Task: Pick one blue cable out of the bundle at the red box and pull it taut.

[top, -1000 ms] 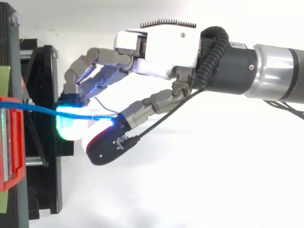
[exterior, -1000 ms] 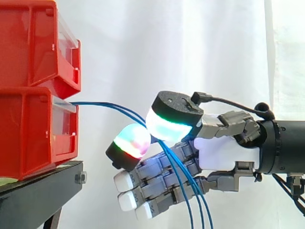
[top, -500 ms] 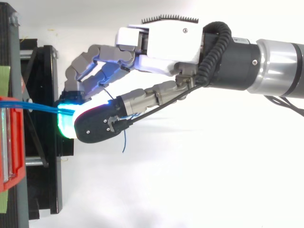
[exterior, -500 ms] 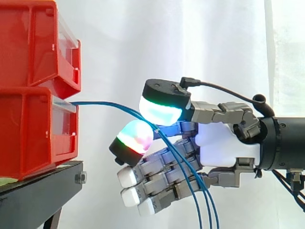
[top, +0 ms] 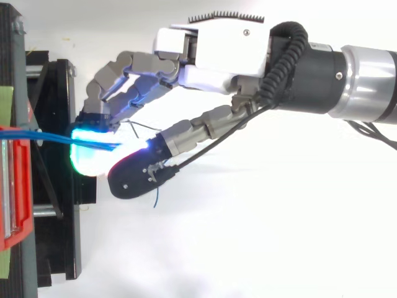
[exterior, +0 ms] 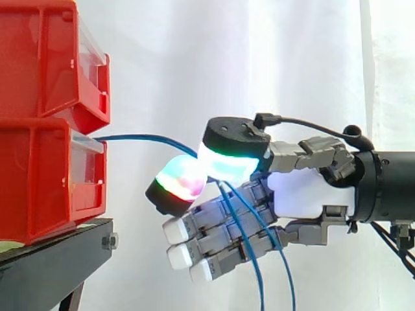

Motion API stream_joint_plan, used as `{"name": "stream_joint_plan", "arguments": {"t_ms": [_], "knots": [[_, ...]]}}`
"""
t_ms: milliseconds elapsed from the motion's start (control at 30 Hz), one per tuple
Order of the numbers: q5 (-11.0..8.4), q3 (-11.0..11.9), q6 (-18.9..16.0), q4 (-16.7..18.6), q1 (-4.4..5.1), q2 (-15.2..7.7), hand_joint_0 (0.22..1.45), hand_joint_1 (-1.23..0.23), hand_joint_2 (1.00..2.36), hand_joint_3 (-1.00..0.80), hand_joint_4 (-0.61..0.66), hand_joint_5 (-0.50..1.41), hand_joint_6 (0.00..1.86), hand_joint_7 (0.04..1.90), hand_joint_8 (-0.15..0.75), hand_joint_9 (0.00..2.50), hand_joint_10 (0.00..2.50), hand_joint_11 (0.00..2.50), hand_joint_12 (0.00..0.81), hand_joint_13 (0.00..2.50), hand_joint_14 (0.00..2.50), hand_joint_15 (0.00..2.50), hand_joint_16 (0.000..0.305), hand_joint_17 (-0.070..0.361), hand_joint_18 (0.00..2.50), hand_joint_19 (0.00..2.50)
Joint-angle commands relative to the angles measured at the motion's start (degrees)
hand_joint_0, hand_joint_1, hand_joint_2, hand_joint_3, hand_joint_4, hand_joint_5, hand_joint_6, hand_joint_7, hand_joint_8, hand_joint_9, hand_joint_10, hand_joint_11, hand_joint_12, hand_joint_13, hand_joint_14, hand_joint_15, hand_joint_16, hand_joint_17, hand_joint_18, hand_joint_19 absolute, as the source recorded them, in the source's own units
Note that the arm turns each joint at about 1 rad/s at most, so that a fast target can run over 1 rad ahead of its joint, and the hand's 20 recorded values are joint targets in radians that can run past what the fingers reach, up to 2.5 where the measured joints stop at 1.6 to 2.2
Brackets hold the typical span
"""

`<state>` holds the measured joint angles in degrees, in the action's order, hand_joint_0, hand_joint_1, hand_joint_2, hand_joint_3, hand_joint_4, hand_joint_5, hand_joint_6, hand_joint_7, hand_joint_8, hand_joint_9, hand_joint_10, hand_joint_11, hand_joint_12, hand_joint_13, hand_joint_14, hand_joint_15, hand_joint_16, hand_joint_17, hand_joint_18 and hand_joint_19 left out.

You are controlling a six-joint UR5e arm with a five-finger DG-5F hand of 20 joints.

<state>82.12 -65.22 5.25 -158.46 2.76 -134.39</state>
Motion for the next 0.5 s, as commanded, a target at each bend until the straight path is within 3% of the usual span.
{"name": "stream_joint_plan", "arguments": {"t_ms": [0, 100, 233, 333, 467], "knots": [[0.06, 0.0, 0.1, -0.6, -0.03, 0.5, 0.77, -0.93, 1.00, -0.44, 0.05, -0.19, 0.92, 0.74, 0.315, 0.63, 0.01, 0.50, 0.377, 0.56, 0.01, 0.36, 0.051, 0.114, 0.49, 0.34], [0.06, -0.1, 0.1, -1.5, -0.12, 0.7, 0.76, -0.93, 1.00, -0.50, 0.07, -0.19, 0.93, 0.75, 0.316, 0.64, 0.01, 0.50, 0.373, 0.57, 0.01, 0.36, 0.050, 0.113, 0.51, 0.33], [0.06, 0.0, -0.1, -2.3, -0.03, 0.7, 0.57, -0.91, 1.00, -0.50, 0.08, -0.17, 0.92, 0.80, 0.332, 0.69, 0.01, 0.51, 0.378, 0.58, 0.01, 0.39, 0.050, 0.113, 0.51, 0.38], [-0.03, 0.0, -0.1, -2.3, -0.03, 0.7, 0.48, -0.80, 1.00, -0.50, 0.09, -0.16, 0.91, 0.80, 0.373, 0.75, 0.01, 0.49, 0.408, 0.61, 0.01, 0.40, 0.056, 0.126, 0.53, 0.40], [-0.03, -0.1, -0.1, -2.3, -0.03, 0.7, 0.49, -0.63, 1.00, -0.50, 0.07, -0.15, 0.90, 0.84, 0.368, 0.77, 0.01, 0.49, 0.405, 0.61, 0.01, 0.41, 0.055, 0.124, 0.51, 0.44]]}}
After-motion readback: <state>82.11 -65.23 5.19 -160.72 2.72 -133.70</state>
